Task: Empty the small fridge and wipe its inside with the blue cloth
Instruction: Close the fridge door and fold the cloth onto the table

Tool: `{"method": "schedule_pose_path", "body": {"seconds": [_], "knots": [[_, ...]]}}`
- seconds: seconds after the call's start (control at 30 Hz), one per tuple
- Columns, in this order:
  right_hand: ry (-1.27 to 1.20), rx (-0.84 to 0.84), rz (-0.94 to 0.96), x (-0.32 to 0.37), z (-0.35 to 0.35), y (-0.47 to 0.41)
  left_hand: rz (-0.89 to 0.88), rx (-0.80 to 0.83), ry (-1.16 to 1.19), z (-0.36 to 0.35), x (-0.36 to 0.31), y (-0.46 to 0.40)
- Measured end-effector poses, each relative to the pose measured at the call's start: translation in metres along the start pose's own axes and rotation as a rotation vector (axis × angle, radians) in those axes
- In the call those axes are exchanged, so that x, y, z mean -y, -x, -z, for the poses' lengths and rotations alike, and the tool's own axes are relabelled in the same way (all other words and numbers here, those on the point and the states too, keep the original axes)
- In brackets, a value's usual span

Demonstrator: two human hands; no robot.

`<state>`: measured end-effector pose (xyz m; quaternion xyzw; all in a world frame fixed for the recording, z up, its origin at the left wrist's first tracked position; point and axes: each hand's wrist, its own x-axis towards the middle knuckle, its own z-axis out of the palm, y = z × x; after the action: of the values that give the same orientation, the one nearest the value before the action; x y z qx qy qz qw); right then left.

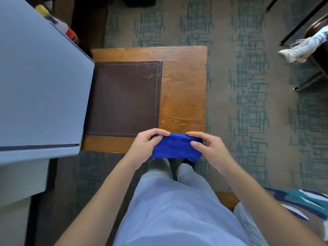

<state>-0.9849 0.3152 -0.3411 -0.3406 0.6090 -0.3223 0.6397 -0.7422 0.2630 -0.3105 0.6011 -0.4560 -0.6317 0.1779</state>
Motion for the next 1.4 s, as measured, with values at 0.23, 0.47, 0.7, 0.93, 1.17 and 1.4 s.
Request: {"method": "schedule_pose_path", "body": {"seconds": [0.23, 0.47, 0.7, 0.93, 1.17, 1.4], "knots": [[0.114, -0.039, -0.12, -0.036, -0.017, -0.01, 0.184, 0.072, 0.042, 0.005, 0.044, -0.03], [0.215, -0.136, -0.161, -0.034, -0.029, -0.039, 0.162, 0.131, -0.041, 0.017, 0.042, -0.075], [0.287, -0.176, -0.128, -0.024, -0.025, -0.066, 0.044, 0.196, -0.199, 0.022, 0.03, -0.116], [0.55, -0.164, -0.018, -0.01, -0.02, -0.096, -0.083, 0.207, -0.367, 0.027, 0.011, -0.159], [0.987, -0.148, 0.07, -0.006, -0.007, -0.122, -0.184, 0.195, -0.517, 0.027, -0.005, -0.193], [1.121, -0.178, 0.028, -0.01, -0.009, -0.129, -0.441, 0.109, -0.876, 0.024, 0.003, -0.187]]}}
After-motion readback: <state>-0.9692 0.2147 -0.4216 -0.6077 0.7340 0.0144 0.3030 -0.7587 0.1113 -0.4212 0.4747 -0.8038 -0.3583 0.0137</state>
